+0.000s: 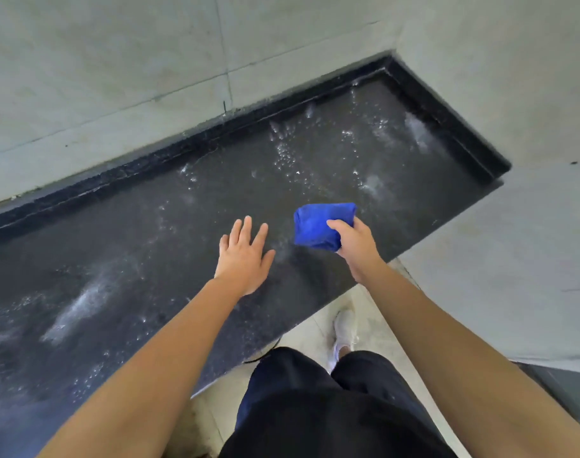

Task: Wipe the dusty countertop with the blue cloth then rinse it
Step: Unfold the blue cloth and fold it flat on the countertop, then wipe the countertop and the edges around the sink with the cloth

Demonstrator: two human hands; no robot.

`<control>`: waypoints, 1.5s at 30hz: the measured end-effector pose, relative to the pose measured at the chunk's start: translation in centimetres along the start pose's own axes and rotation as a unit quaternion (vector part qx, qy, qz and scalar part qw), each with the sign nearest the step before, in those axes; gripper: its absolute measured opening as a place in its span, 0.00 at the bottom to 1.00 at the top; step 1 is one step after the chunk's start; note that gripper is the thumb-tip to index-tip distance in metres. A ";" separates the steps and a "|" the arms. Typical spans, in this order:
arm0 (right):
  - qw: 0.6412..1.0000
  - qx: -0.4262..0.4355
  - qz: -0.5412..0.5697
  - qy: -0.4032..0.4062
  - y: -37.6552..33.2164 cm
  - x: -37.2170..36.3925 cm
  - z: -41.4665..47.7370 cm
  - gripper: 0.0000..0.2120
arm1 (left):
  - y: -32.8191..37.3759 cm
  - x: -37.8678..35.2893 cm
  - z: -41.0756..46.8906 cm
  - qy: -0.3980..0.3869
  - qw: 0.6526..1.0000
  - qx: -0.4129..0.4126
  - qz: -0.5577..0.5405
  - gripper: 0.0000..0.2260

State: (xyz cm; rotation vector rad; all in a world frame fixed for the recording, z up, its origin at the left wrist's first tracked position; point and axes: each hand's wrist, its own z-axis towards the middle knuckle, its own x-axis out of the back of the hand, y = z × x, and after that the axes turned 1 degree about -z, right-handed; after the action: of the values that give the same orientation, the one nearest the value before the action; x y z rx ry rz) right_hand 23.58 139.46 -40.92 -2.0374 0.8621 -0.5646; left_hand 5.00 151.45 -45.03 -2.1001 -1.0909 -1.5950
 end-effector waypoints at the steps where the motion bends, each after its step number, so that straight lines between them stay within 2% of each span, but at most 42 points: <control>1: 0.999 0.010 0.016 0.027 -0.5 1.9 0.4 0.09 | 1.8 0.6 1.0 -0.002 1.000 -0.016 0.004 0.28; 5: 0.989 0.043 0.019 0.142 -1.4 9.4 2.6 0.10 | 8.5 1.3 4.0 -0.011 0.997 -0.064 0.031 0.28; 9: 0.969 0.082 -0.008 0.233 -2.1 16.6 6.0 0.14 | 15.2 -0.1 7.0 -0.014 0.997 -0.064 0.043 0.28; 12: 0.945 0.159 -0.108 0.265 -2.6 21.4 9.3 0.17 | 20.4 -1.5 9.4 -0.029 0.998 -0.036 0.041 0.28; 14: 0.921 0.220 -0.229 0.226 -1.8 24.1 12.1 0.20 | 23.6 -2.4 11.3 -0.048 0.998 -0.017 0.029 0.28; 15: 0.905 0.220 -0.320 0.172 -1.0 25.4 13.7 0.24 | 25.1 -2.8 12.3 -0.059 0.998 -0.006 0.023 0.28; 17: 0.831 0.163 -0.532 0.017 1.0 27.2 16.5 0.31 | 27.3 -3.6 14.2 -0.080 0.996 0.022 0.015 0.28; 18: 0.791 0.128 -0.596 -0.046 1.7 27.8 17.5 0.32 | 28.2 -3.9 15.0 -0.090 0.995 0.039 0.011 0.28; 19: 0.774 0.128 -0.616 -0.063 2.2 28.1 18.1 0.31 | 28.8 -4.3 15.6 -0.098 0.994 0.057 0.007 0.29; 22: 0.800 0.217 -0.559 0.012 2.5 28.3 19.5 0.27 | 29.5 -5.3 16.6 -0.093 0.992 0.088 0.019 0.30; 23: 0.797 0.230 -0.558 0.028 2.9 28.3 20.3 0.26 | 29.3 -5.6 16.9 -0.085 0.992 0.095 0.023 0.30; 25: 0.771 0.221 -0.596 0.020 3.4 27.5 21.3 0.30 | 28.7 -6.2 17.2 -0.073 0.991 0.110 0.028 0.31; 29: 0.760 0.208 -0.616 0.016 4.8 26.1 22.7 0.36 | 27.0 -7.9 17.5 -0.069 0.989 0.131 0.024 0.33; 38: 0.738 0.217 -0.638 0.039 4.5 23.5 24.8 0.35 | 25.9 -10.0 17.3 -0.027 0.992 0.120 0.010 0.33; 43: 0.735 0.252 -0.630 -0.009 1.2 16.6 28.6 0.35 | 25.5 -10.2 17.3 -0.020 0.994 0.110 0.010 0.33; 45: 0.733 0.258 -0.630 -0.020 1.1 16.2 28.6 0.36 | 25.5 -10.3 17.3 -0.016 0.994 0.109 0.009 0.33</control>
State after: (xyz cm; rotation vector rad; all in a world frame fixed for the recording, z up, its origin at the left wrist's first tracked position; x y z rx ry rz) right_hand 52.49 141.89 -56.33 -1.8087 -0.8310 -1.2751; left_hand 34.11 141.19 -55.10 -1.9914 -1.1943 -1.3704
